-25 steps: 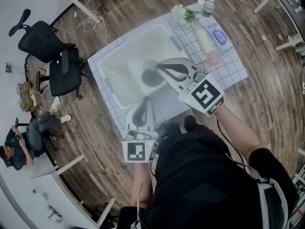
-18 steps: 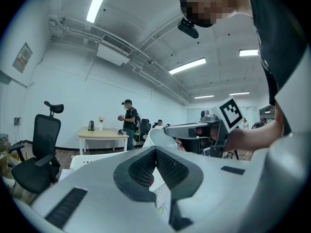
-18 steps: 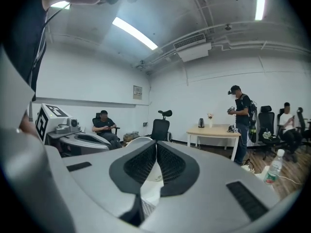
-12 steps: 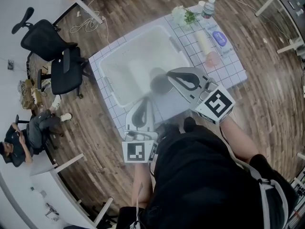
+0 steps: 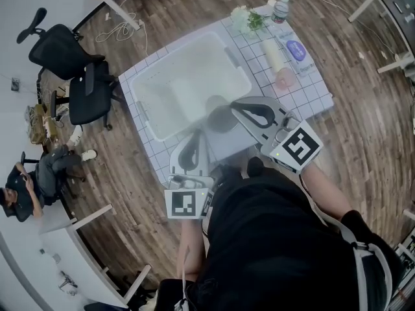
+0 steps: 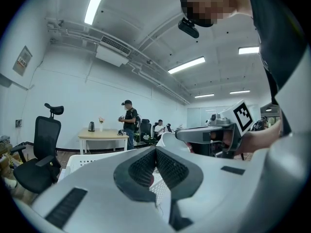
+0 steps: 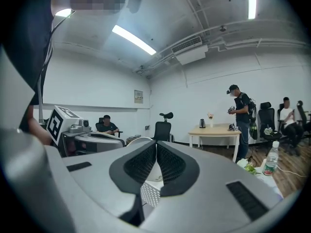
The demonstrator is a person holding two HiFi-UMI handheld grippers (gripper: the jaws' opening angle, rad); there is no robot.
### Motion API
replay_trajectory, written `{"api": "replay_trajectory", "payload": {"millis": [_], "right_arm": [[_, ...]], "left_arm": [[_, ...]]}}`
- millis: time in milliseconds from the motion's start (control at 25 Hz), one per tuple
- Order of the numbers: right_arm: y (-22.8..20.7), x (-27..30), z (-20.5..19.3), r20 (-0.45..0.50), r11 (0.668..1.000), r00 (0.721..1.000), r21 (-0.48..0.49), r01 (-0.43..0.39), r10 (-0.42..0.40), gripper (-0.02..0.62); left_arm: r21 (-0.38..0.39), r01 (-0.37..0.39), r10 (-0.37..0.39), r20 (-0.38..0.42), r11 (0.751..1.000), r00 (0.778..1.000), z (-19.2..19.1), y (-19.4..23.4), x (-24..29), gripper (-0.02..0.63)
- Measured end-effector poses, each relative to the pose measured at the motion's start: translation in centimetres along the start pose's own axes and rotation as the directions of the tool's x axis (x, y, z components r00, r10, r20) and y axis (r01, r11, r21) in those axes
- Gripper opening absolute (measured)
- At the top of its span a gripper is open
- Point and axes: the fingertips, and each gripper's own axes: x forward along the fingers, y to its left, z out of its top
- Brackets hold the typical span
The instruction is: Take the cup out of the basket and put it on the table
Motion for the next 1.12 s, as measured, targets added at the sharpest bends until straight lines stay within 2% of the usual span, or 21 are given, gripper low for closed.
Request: {"api": "replay_trajectory", "payload": {"millis": [200, 360, 640, 920, 1120], "right_arm": [[0.0, -2.0, 0.7, 0.029, 1.000, 1.000, -0.005, -0.011, 0.011, 0.025], [0.2, -3.8, 0.6, 0.052, 0.999, 0.997, 0.004, -0.052, 0.051, 0.025], [1.6, -6.0, -0.4, 0.104, 0.993, 0.988, 0.000, -0.116, 0.116, 0.025], [3.8, -7.0, -0.2, 0.118, 0.992, 0.985, -0.032, -0.122, 0.125, 0.025], [5.8, -7.2, 0.1, 0.125, 0.993, 0.986, -0.025, -0.111, 0.113, 0.025]], "left_arm": [[0.038, -0.012, 0.012, 0.020, 0.999, 1.000, 1.0, -1.0, -0.4, 0.009], [0.012, -0.071, 0.070, 0.053, 0.997, 0.996, 2.0, -1.1, -1.4, 0.009], [0.009, -0.135, 0.135, 0.014, 0.991, 0.991, -0.5, -3.7, -3.3, 0.009], [0.008, -0.151, 0.151, 0.017, 0.988, 0.988, -0.8, -4.5, -5.3, 0.009], [0.008, -0.104, 0.103, 0.021, 0.995, 0.994, -1.0, -5.7, -6.7, 0.009]]}}
